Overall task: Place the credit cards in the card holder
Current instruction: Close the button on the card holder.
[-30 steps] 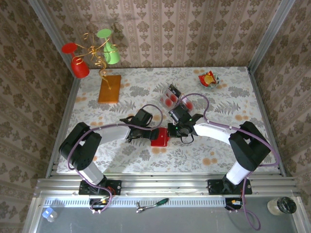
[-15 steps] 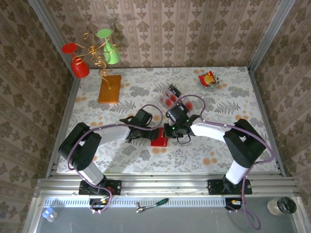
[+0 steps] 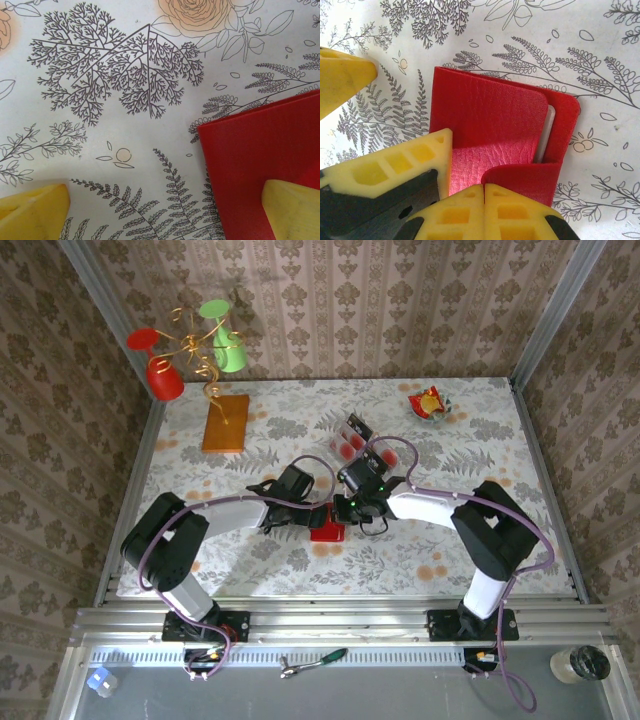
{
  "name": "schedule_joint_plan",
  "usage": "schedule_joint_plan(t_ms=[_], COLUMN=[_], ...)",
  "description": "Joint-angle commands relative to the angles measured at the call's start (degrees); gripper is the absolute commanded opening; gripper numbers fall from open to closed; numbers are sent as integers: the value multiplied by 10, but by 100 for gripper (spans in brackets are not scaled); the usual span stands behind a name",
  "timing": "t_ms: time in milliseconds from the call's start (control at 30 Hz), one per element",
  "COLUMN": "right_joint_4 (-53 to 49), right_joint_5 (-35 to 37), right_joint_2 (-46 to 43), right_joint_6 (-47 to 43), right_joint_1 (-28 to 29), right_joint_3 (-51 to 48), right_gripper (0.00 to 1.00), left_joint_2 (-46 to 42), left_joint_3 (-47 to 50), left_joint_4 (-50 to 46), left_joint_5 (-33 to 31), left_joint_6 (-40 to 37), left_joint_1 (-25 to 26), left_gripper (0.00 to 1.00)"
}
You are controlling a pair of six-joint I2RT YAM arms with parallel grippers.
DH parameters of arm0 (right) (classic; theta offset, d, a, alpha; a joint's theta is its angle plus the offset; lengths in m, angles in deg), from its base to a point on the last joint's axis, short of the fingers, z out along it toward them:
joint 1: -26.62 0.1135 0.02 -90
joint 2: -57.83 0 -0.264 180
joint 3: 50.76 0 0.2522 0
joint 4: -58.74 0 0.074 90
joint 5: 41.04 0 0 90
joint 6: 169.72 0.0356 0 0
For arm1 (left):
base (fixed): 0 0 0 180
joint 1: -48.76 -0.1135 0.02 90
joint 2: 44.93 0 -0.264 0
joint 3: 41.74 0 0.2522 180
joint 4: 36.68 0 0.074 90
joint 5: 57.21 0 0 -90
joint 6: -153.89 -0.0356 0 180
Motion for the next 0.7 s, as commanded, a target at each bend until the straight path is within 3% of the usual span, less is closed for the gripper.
schedule_joint_plan(t_ms=[0,667], right_joint_4=[14,17], right_joint_5=[-16,12], right_joint_2=[20,16], right_joint_6=[11,25], right_joint_1=[6,13], right_joint_3=[16,-66], right_gripper=[0,0], left_joint_2=[1,2], left_joint_3=[18,18], left_joint_4=[-12,-11], left_joint_5=[2,1], left_joint_6=[10,11], left_joint_1=[5,8], left_gripper=[100,100])
